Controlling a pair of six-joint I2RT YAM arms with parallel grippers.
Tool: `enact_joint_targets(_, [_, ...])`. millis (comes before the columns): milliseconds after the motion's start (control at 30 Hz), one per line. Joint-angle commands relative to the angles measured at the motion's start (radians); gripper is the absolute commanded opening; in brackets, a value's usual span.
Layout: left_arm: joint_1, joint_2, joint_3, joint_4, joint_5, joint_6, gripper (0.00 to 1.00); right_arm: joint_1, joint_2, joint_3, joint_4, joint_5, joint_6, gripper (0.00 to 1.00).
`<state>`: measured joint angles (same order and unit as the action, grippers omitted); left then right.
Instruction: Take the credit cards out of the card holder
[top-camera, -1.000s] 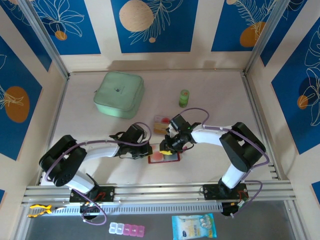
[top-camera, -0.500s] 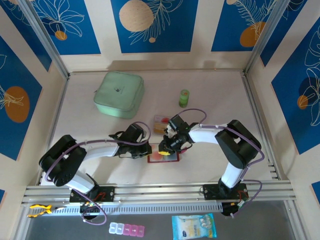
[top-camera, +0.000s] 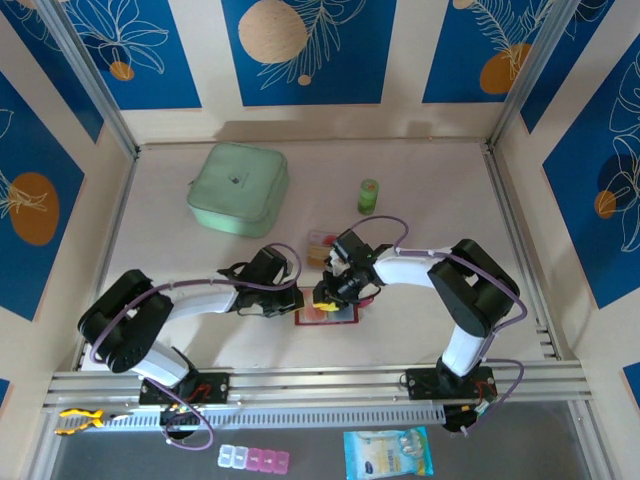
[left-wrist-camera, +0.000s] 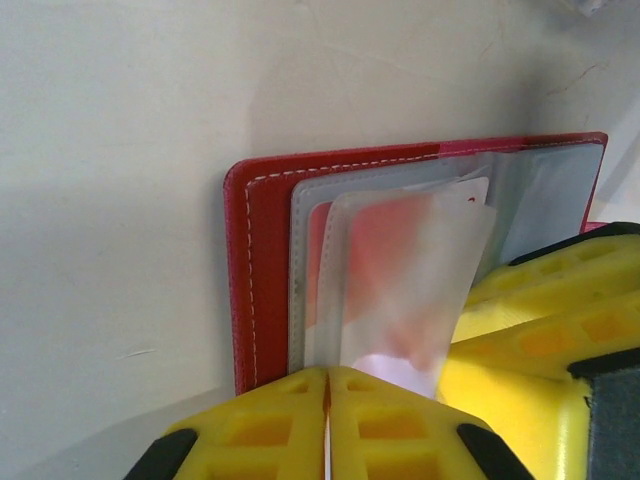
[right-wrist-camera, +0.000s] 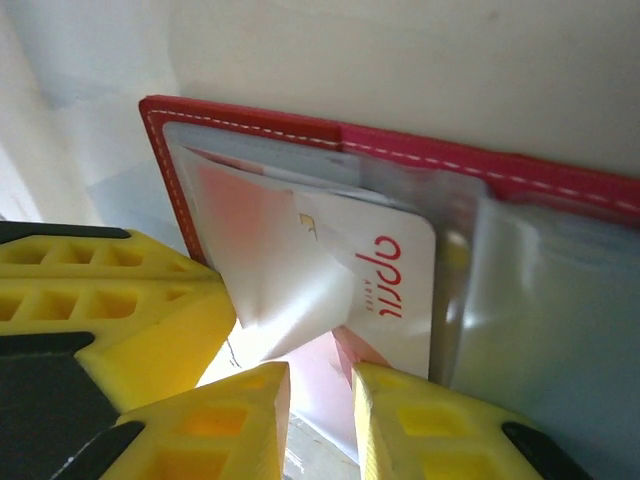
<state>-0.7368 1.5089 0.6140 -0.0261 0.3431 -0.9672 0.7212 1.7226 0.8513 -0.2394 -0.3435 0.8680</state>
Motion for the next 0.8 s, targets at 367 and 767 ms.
enact_joint_targets(367, [0.008,-0.025,0.009,-0.029,0.004,0.012,0.09,0.009,-0.109,0.003,-0.081,0.055,-0.023,0.26])
enact_joint_targets(767, [-0.016,-0.004,0.059,-0.007,0.066,0.022,0.06,-0.003,-0.098,-0.005,-0.11,0.078,-0.025,0.27])
